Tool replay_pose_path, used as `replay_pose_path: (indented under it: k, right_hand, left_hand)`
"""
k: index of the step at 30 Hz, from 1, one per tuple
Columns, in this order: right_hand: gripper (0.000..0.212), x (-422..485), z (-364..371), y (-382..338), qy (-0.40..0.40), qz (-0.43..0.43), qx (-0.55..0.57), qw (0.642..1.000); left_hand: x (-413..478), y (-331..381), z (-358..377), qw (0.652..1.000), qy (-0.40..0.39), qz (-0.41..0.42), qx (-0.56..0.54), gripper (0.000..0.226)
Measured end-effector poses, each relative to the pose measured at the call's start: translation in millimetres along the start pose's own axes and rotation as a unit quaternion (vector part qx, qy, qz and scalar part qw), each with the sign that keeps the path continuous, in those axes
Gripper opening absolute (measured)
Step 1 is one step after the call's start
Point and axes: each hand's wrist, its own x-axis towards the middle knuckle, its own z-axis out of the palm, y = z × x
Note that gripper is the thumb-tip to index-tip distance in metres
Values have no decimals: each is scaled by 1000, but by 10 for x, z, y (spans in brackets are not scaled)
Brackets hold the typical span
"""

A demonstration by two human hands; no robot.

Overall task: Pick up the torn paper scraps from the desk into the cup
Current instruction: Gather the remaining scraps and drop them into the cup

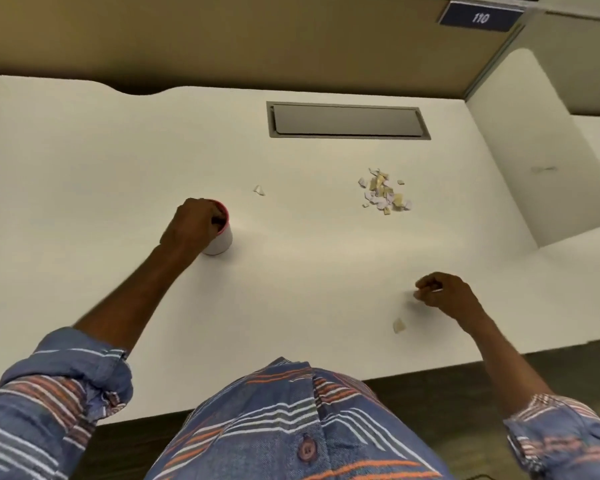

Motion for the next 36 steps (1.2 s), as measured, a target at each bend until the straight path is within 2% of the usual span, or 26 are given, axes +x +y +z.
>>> replay_pose_path:
  k: [3,5,8,11,15,18,20,23,27,31,36]
  right_hand:
    - [43,-145,26,225,-69,36,-56,995]
    - [57,-210,169,271,-97,26,-88,991]
    - [63,-235,463,253,-52,-14,-54,997]
    - [56,-198,678,176,49,-36,27,998]
    - [38,-141,780,69,168,-88,124,974]
    - [40,-119,751,80,214,-121,81,966]
    - [50,-88,727,177,200,-135,11,970]
    - [63,-59,760,287,121,-127,-82,981]
    - [46,-128,928,264,118,-186,-150,964]
    - [48,-181,971,287,136,-260,-153,944]
    - [25,-52,875,205,154,-292,-205,921]
  left_hand:
    - [37,41,-20,1000,-16,-13,14,24]
    - [33,48,-46,999,-27,-20,19,27]
    - [2,41,-90,999,-31,-12,9,30]
    - [-35,59,-152,1000,-7,-16,-23,24]
    - [-90,75,-224,998,19,-28,-61,20]
    - [-138,60,-245,997,21,-35,-68,18]
    - [-158,52,-240,996,27,-44,-78,18]
    - [-156,44,-198,995,26,-54,-77,19]
    - [-101,65,-123,998,-17,-44,-29,25]
    - [-10,79,-90,999,-35,-37,14,31]
    - [51,128,-62,994,-70,-66,57,37]
